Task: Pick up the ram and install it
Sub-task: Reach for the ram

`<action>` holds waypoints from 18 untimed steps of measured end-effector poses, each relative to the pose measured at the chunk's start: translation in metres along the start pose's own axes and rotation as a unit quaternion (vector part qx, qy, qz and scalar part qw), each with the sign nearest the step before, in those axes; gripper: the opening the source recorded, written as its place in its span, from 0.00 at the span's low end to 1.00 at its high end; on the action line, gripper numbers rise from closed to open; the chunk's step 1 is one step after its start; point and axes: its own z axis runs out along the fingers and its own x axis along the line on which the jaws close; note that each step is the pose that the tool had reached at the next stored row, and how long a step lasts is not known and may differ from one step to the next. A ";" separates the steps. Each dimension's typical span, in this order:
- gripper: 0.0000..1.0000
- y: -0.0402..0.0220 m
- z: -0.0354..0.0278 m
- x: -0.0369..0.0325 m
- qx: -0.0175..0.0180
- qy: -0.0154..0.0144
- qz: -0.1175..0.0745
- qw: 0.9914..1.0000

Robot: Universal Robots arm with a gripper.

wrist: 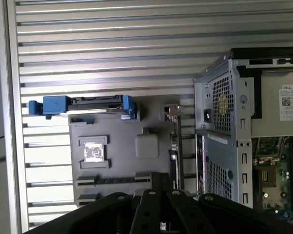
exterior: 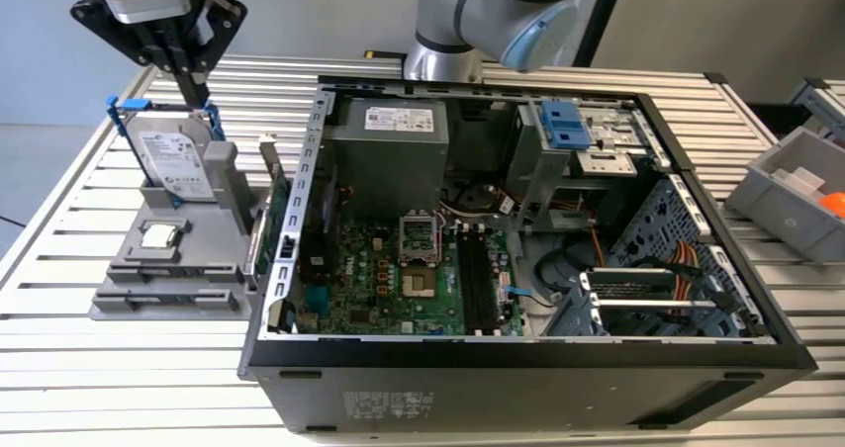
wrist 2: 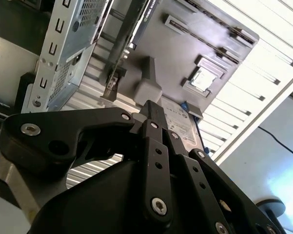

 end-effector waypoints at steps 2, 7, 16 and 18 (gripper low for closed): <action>0.00 -0.0001 0.0000 0.0014 0.000 0.000 0.000 1.000; 0.00 -0.0003 -0.0001 0.0046 0.000 0.000 0.000 1.000; 0.00 -0.0007 -0.0002 0.0100 0.000 0.000 0.000 1.000; 0.00 -0.0008 -0.0003 0.0114 0.000 0.000 0.000 1.000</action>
